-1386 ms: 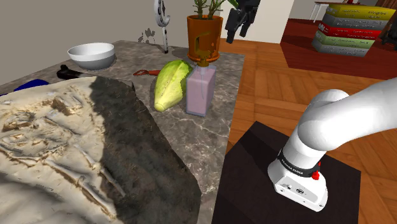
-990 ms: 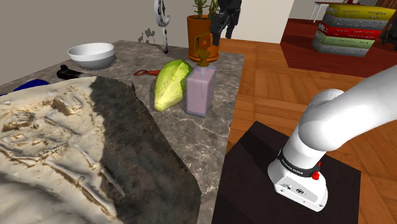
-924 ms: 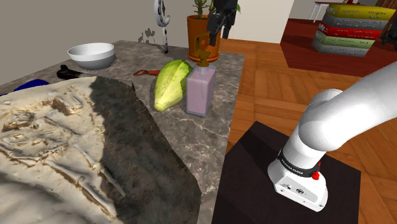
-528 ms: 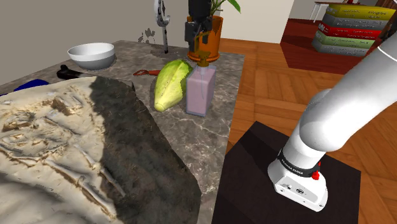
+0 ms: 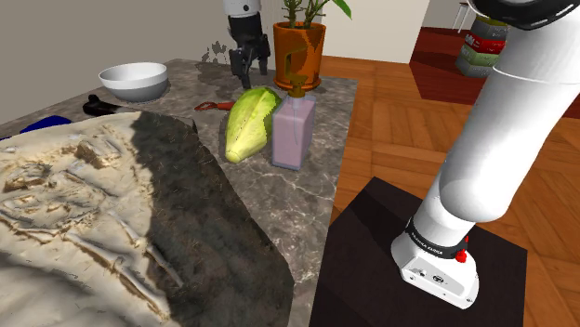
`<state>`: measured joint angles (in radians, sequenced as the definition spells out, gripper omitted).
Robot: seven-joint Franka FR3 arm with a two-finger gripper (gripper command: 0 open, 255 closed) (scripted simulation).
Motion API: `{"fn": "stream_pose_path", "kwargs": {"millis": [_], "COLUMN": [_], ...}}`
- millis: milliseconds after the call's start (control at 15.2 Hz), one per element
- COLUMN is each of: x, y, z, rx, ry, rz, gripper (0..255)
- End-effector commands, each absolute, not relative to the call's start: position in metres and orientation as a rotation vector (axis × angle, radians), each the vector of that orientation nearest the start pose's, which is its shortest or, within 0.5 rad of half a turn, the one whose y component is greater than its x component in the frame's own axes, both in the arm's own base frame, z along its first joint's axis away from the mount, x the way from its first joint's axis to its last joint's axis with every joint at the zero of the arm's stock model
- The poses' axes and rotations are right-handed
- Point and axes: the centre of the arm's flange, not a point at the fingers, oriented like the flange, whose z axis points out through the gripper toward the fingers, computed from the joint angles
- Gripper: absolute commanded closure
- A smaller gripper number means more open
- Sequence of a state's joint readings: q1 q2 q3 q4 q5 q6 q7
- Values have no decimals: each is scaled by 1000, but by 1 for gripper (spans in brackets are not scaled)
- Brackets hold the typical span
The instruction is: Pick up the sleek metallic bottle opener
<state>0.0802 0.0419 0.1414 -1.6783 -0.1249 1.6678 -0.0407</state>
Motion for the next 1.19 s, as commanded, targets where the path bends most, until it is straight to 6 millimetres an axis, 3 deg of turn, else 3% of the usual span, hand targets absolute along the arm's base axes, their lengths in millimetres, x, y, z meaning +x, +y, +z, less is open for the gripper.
{"fn": "stream_pose_path", "kwargs": {"millis": [0,264,792,924,990,1122], "x": [582,623,626,626,625,625], "y": [128,163,165,165,165,164], "z": [546,520,478,478,478,478], "rx": [-3231,-3226,-3226,-3226,-3226,-3226], "ry": [-495,-583,-588,-588,-588,-588], "rz": [108,189,194,194,193,193], "gripper": [0,0,0,0,255,255]}}
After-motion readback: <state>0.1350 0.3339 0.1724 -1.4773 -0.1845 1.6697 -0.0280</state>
